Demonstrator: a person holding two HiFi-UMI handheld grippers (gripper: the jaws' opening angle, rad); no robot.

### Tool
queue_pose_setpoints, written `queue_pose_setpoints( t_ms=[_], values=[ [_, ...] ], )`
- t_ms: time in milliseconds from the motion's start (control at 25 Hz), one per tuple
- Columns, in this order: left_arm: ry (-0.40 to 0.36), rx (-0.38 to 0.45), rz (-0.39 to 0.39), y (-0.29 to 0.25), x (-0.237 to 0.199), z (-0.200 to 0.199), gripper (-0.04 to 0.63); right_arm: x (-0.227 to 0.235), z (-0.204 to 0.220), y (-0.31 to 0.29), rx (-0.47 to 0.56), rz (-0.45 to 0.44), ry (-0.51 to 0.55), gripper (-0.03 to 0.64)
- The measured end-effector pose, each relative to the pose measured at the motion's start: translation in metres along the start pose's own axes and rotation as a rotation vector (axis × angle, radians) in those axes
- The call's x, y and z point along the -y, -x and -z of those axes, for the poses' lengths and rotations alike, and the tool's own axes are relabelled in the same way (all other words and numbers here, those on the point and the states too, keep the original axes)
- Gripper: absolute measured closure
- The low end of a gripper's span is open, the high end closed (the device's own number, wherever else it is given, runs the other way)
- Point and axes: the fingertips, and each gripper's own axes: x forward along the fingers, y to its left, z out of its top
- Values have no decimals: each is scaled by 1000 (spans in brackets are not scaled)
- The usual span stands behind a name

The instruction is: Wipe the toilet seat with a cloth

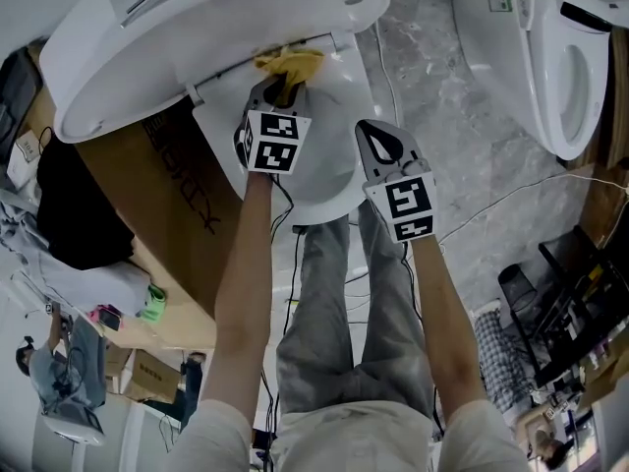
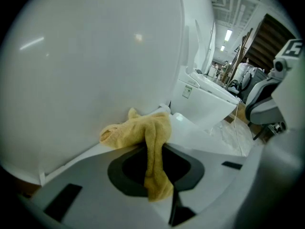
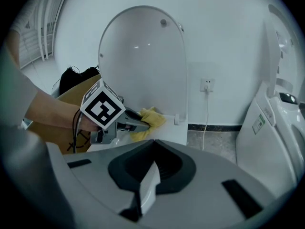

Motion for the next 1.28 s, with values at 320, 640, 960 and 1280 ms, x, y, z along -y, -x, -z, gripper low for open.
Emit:
queue_pose_setpoints(
  t_ms=[320,640,960,1280],
  values=[
    [33,-18,-50,18,-23,24,514,-15,1,-6,-16,-37,41,609],
    [68,-41,-96,41,-47,58,514,-41,3,-18,-35,-90,77,609],
    [140,-29,-152,64,-68,77,514,-65,4,-25,-41,-131,103,609],
    [202,-23,-195,84,-78,100,513,-85,9,-27,-54,-162,127,609]
  ],
)
